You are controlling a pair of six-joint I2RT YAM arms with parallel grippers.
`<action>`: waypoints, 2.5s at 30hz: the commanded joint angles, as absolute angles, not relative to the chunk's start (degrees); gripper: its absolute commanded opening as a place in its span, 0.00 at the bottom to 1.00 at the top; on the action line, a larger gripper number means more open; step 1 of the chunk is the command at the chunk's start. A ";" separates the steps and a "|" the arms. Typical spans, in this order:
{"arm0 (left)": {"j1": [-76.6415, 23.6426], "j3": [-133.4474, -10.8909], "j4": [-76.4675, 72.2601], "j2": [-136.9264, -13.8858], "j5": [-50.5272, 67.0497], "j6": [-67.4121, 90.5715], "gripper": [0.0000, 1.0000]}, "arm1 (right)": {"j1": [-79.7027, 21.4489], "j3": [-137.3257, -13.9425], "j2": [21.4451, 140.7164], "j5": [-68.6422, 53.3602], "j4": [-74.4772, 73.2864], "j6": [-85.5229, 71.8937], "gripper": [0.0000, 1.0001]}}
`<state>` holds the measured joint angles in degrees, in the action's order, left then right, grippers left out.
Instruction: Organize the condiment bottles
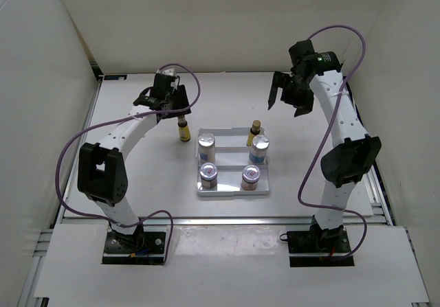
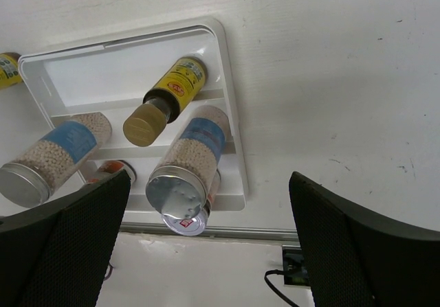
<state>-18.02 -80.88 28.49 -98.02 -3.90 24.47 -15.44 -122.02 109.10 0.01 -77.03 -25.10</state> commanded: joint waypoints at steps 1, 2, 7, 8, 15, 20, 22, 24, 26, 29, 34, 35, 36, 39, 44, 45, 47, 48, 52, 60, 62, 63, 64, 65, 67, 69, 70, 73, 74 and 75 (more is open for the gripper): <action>-18.11 -79.20 28.39 -93.61 -4.21 23.82 0.73 | -15.21 -121.29 105.91 0.09 -82.27 -25.14 1.00; -18.11 -79.19 28.39 -93.60 -4.74 23.82 0.76 | -15.21 -120.68 105.30 0.09 -82.27 -25.14 1.00; -18.11 -78.05 27.33 -92.99 -4.22 23.82 0.81 | -15.21 -119.62 104.24 0.09 -81.74 -25.14 1.00; -18.11 -77.52 27.33 -92.99 -4.22 23.82 0.80 | -15.21 -119.62 103.72 0.09 -81.74 -25.14 1.00; -18.11 -76.99 25.58 -94.04 -3.69 23.82 0.66 | -14.59 -118.48 103.18 0.62 -81.74 -25.14 1.00; -18.11 -77.52 25.58 -95.19 -2.64 23.82 0.57 | -14.06 -117.25 102.66 0.62 -81.74 -24.61 1.00; -18.11 -77.52 25.58 -95.19 -2.64 24.35 0.57 | -13.54 -117.25 102.66 0.62 -81.74 -24.61 1.00; -18.11 -77.52 25.58 -95.19 -2.11 24.35 0.57 | -13.54 -116.72 102.66 0.62 -81.74 -24.61 1.00; -18.11 -77.52 25.58 -95.19 -2.11 24.35 0.56 | -13.54 -116.72 102.66 0.09 -81.21 -24.61 1.00; -18.11 -77.52 25.58 -95.19 -2.11 24.35 0.57 | -13.54 -116.72 102.66 0.09 -81.21 -24.61 1.00; -18.11 -76.99 25.58 -95.19 -1.58 24.35 0.57 | -13.54 -116.10 102.66 0.09 -81.21 -24.61 1.00; -18.11 -76.99 25.58 -95.19 -1.58 24.35 0.56 | -13.54 -116.10 102.66 0.09 -81.21 -24.61 1.00; -18.11 -76.99 25.58 -95.19 -0.97 24.35 0.54 | -13.54 -115.49 102.66 0.09 -81.21 -24.61 1.00; -18.11 -76.47 25.58 -95.19 -0.97 24.35 0.52 | -13.54 -114.96 102.66 0.09 -81.21 -24.61 1.00; -18.11 -75.33 25.58 -95.19 -0.97 24.35 0.48 | -13.54 -114.96 102.13 0.09 -81.21 -24.61 1.00; -18.11 -75.32 25.58 -94.58 -0.97 23.82 0.47 | -13.54 -114.96 102.13 0.09 -81.21 -24.61 1.00; -18.11 -75.32 25.58 -94.05 -0.97 23.82 0.40 | -13.54 -114.96 102.13 0.09 -81.21 -24.61 1.00; -18.11 -74.80 25.58 -94.04 -0.97 23.30 0.37 | -13.54 -114.96 102.13 0.09 -81.21 -24.61 1.00; -18.11 -74.79 26.10 -92.90 -2.37 22.15 0.24 | -13.54 -114.43 102.13 -0.44 -80.68 -24.61 1.00; -18.11 -81.90 27.86 -91.76 -4.74 20.30 0.17 | -13.54 -111.97 101.07 -1.49 -80.07 -25.14 1.00; -18.11 -83.40 28.39 -91.76 -4.75 20.30 0.12 | -13.54 -111.97 101.07 -1.49 -80.07 -25.14 1.00; -18.11 -84.02 28.39 -91.76 -4.75 20.30 0.12 | -13.54 -111.97 101.07 -1.49 -80.07 -25.14 1.00; -18.11 -85.15 28.39 -91.76 -4.75 20.30 0.12 | -13.54 -111.97 101.07 -1.49 -79.55 -25.14 1.00; -18.11 -85.69 28.39 -91.76 -4.75 20.30 0.12 | -13.54 -111.97 101.07 -1.49 -79.54 -25.14 1.00; -18.11 -86.48 28.92 -91.76 -4.75 20.30 0.12 | -13.54 -111.97 101.07 -2.02 -79.54 -25.14 1.00; -18.11 -87.10 28.92 -91.14 -4.75 20.30 0.12 | -13.54 -111.36 100.55 -2.02 -79.54 -25.66 1.00; -18.80 -87.71 28.92 -91.14 -4.75 19.78 0.12 | -13.54 -111.36 100.55 -2.02 -79.54 -25.66 1.00; -20.56 -87.71 28.92 -90.44 -4.75 18.98 0.12 | -13.54 -110.65 99.93 -2.02 -79.54 -25.66 1.00; -21.09 -87.71 28.92 -89.83 -4.75 18.20 0.12 | -13.54 -110.13 99.93 -2.02 -79.54 -25.66 1.00; -21.62 -87.71 28.92 -89.82 -4.75 17.67 0.12 | -13.54 -110.13 99.41 -2.02 -79.54 -25.66 1.00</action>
<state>-19.51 -85.03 30.11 -95.11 -4.67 19.44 -13.82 -110.50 102.69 -1.50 -76.99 -25.28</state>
